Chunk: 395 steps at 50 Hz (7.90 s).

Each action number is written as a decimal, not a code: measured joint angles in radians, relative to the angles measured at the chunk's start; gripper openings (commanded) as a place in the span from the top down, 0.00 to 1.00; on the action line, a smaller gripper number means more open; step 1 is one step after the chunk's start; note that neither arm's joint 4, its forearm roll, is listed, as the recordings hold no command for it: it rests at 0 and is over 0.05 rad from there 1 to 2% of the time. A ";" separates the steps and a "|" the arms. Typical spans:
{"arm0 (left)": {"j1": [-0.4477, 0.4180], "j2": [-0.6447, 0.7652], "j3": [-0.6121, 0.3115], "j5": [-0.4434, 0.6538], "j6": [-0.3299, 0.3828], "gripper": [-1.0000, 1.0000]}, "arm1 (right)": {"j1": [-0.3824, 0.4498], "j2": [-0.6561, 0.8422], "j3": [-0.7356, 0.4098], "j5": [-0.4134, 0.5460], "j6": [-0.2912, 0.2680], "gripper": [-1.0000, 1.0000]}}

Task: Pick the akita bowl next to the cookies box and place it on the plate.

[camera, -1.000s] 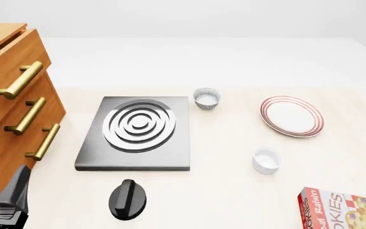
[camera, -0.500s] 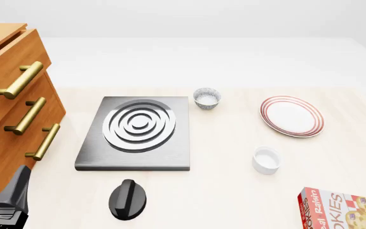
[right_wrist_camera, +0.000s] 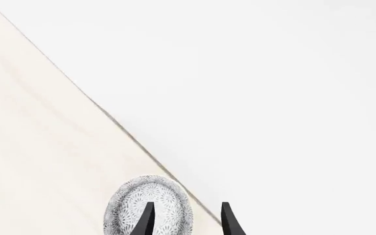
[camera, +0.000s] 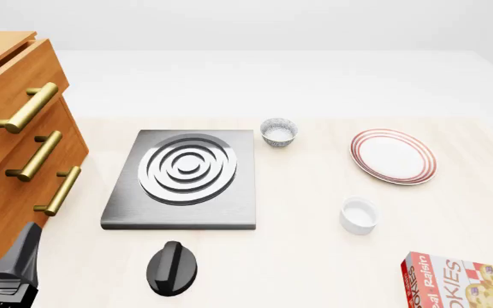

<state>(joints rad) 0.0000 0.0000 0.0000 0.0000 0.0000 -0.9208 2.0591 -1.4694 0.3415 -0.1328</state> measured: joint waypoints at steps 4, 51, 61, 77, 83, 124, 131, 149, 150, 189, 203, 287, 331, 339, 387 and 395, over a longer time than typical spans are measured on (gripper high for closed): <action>0.000 0.000 0.000 0.000 0.000 0.00 | 0.000 0.013 0.007 -0.010 -0.007 0.00; 0.000 0.000 0.000 0.000 0.000 0.00 | 0.029 -0.049 0.179 -0.064 -0.048 1.00; 0.000 0.000 0.000 0.000 0.000 0.00 | 0.081 -0.189 0.260 -0.021 -0.013 1.00; 0.000 0.000 0.000 0.000 0.000 0.00 | 0.170 -0.404 0.300 0.103 0.048 1.00; 0.000 0.000 0.000 0.000 0.000 0.00 | 0.217 -0.469 0.298 0.155 0.085 1.00; 0.000 0.000 0.000 0.000 0.000 0.00 | 0.460 -0.626 0.231 0.346 0.180 1.00; 0.000 0.000 0.000 0.000 0.000 0.00 | 0.490 -0.614 0.218 0.351 0.189 1.00; 0.000 0.000 0.000 0.000 0.000 0.00 | 0.559 -0.568 0.199 0.338 0.210 1.00; 0.000 0.000 0.000 0.000 0.000 0.00 | 0.564 -0.564 0.198 0.336 0.212 1.00; 0.000 0.000 0.000 0.000 0.000 0.00 | 0.631 -0.427 0.198 0.228 0.433 1.00; 0.000 0.000 0.000 0.000 0.000 0.00 | 0.647 -0.420 0.278 0.129 0.606 1.00; 0.000 0.000 0.000 0.000 0.000 0.00 | 0.736 -0.159 0.315 -0.187 0.946 1.00; 0.000 0.000 0.000 0.000 0.000 0.00 | 0.709 -0.012 0.201 -0.189 0.905 1.00; 0.000 0.000 0.000 0.000 0.000 0.00 | 0.701 0.007 0.180 -0.184 0.896 1.00; 0.000 0.000 0.000 0.000 0.000 0.00 | 0.695 0.021 0.136 -0.143 0.857 0.00; 0.000 0.000 0.000 0.000 0.000 0.00 | 0.695 -0.021 0.175 -0.146 0.855 0.00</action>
<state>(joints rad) 0.0000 0.0000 0.0000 0.0000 0.0000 -0.2253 2.0379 -1.2948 0.1959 0.7220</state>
